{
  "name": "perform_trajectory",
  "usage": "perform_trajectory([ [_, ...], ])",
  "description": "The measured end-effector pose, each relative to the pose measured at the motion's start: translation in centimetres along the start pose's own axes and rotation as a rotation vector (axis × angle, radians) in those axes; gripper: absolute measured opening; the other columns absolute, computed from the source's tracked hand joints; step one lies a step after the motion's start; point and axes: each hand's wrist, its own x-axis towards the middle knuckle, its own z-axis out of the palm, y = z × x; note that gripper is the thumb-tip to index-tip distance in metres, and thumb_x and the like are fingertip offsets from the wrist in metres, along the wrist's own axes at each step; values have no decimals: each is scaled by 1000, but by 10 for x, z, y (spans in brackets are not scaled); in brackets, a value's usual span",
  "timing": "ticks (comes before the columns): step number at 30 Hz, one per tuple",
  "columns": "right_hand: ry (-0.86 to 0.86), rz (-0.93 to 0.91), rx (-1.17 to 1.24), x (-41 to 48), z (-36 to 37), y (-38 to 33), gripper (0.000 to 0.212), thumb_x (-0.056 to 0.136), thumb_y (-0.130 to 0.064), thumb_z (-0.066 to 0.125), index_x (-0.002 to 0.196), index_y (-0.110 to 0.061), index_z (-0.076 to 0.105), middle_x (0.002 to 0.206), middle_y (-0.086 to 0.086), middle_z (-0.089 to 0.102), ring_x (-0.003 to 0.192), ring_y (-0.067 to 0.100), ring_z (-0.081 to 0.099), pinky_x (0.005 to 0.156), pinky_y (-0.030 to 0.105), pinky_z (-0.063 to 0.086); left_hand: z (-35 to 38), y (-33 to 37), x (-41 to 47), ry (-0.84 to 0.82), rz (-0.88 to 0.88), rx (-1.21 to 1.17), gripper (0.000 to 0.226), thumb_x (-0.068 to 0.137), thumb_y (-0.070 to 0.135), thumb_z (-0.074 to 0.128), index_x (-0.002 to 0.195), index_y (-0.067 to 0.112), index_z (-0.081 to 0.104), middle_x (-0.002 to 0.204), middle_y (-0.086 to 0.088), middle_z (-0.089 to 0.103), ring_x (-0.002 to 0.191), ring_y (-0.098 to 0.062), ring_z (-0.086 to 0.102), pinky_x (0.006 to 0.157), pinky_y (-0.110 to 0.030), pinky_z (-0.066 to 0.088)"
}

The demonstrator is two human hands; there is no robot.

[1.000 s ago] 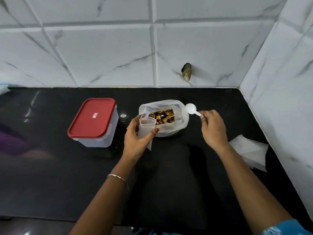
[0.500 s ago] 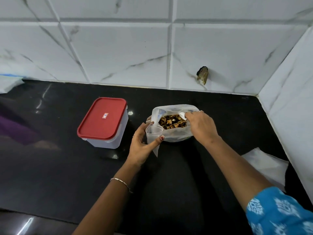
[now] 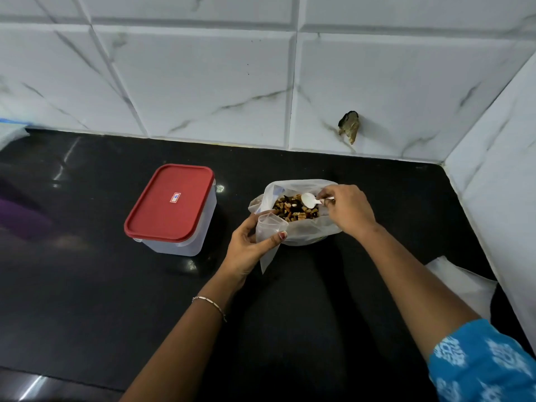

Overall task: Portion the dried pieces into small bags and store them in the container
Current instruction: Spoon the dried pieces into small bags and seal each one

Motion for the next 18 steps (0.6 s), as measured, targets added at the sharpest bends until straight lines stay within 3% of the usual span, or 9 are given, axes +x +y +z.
perform_trajectory([
  [3, -9, -94, -267, -8, -4, -5, 22, 90, -8, 61, 109, -16, 68, 95, 3, 68, 88, 18, 63, 74, 33, 55, 0, -2, 1, 2, -2, 0, 60, 70, 18, 81, 127, 19, 61, 123, 0, 66, 116, -13, 62, 94, -30, 52],
  [6, -52, -97, -349, -10, 3, -11, 20, 90, -8, 62, 108, -15, 66, 95, 3, 66, 89, 19, 63, 74, 31, 55, 0, -2, 1, -2, -10, -11, 57, 73, 12, 79, 126, 19, 61, 122, 1, 67, 114, -11, 63, 90, -26, 53],
  [12, -31, 133, 44, 2, 14, -5, 23, 89, -5, 62, 105, -18, 73, 106, 2, 71, 86, 16, 67, 76, 31, 57, 3, -1, 2, -25, -26, -11, 59, 71, 15, 80, 126, 19, 60, 124, -1, 65, 115, -13, 62, 93, -30, 53],
  [15, -141, 260, 207, 7, 16, 2, 19, 89, -7, 64, 99, -18, 75, 107, -3, 71, 85, 10, 63, 75, 25, 52, 6, -1, 3, -43, -22, -20, 51, 74, 9, 78, 120, 23, 62, 126, -1, 63, 116, -12, 62, 89, -25, 54],
  [18, -268, 422, 424, 8, 20, 8, 19, 86, -5, 68, 87, -22, 75, 95, -4, 72, 93, 13, 66, 85, 32, 56, 7, -1, 4, -62, -27, -14, 47, 77, 7, 76, 116, 29, 62, 126, 1, 62, 114, -10, 61, 85, -21, 53],
])
